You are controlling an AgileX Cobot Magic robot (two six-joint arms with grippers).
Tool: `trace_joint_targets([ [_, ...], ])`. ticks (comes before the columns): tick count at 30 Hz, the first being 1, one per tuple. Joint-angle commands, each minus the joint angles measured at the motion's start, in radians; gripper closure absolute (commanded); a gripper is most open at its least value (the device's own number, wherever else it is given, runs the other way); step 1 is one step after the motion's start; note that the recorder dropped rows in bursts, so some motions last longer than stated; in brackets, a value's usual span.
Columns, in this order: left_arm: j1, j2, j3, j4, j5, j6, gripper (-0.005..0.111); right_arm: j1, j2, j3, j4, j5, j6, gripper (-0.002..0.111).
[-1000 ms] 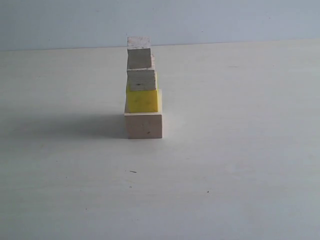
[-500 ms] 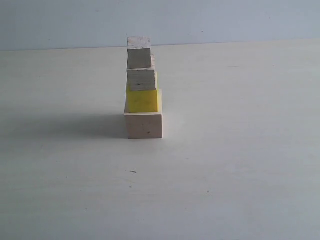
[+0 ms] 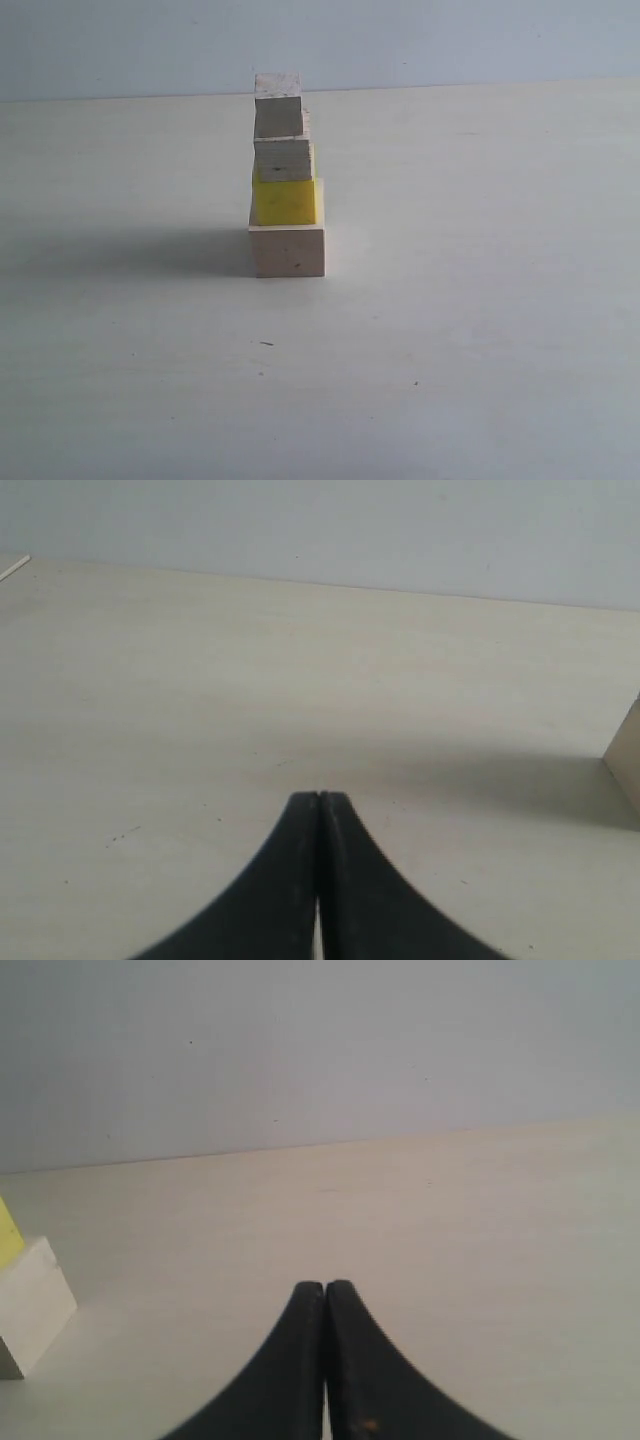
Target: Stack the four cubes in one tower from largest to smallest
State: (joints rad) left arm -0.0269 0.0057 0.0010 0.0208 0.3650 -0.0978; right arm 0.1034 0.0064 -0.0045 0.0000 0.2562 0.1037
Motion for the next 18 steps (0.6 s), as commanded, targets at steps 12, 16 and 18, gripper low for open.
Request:
trace_joint_targets([
  [12, -0.005, -0.006, -0.001, 0.005, -0.010, -0.007, 0.107, -0.067, -0.006, 0.004, -0.048, 0.081, -0.015, 0.108],
  [16, -0.005, -0.006, -0.001, 0.005, -0.010, -0.007, 0.107, -0.087, -0.006, 0.004, -0.048, 0.081, -0.018, 0.108],
  [18, -0.005, -0.006, -0.001, 0.005, -0.010, -0.007, 0.107, -0.087, -0.006, 0.004, -0.048, 0.081, -0.018, 0.108],
])
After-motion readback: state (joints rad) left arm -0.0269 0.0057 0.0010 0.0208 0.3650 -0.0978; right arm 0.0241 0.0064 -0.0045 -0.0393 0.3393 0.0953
